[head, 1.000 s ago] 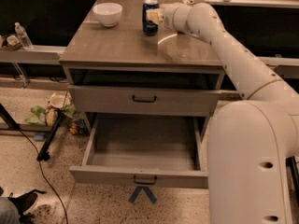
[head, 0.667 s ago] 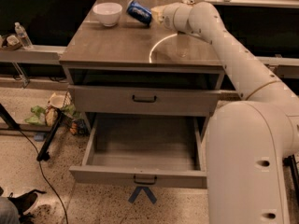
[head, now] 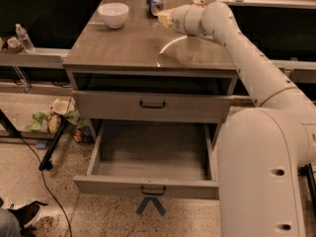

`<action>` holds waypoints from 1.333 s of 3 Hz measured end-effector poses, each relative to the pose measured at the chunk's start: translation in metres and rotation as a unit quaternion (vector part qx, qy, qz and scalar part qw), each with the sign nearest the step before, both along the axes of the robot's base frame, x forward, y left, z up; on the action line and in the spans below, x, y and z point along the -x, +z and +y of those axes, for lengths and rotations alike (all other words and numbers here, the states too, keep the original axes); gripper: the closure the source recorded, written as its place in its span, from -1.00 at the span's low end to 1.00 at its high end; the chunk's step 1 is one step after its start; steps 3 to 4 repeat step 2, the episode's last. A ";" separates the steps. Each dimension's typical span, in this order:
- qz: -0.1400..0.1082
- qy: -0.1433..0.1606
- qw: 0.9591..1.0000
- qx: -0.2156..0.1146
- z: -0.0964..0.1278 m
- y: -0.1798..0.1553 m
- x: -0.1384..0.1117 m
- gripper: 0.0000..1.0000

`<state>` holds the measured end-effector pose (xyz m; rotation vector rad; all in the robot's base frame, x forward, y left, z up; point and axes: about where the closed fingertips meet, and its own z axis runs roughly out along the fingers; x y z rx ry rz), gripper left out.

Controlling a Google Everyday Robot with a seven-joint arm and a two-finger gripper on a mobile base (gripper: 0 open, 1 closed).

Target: Place pepsi can into middle drawer

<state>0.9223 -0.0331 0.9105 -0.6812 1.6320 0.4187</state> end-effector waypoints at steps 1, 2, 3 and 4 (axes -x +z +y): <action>0.002 0.003 1.000 0.000 0.004 -0.002 0.000 0.09; 0.003 0.005 1.000 0.000 0.007 -0.004 0.000 -0.37; 0.003 0.005 1.000 0.000 0.007 -0.004 0.000 -0.37; 0.003 0.005 1.000 0.000 0.007 -0.004 0.000 -0.37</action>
Offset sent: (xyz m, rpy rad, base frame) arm -0.0003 0.0024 -0.0014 -0.0003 0.0030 0.0046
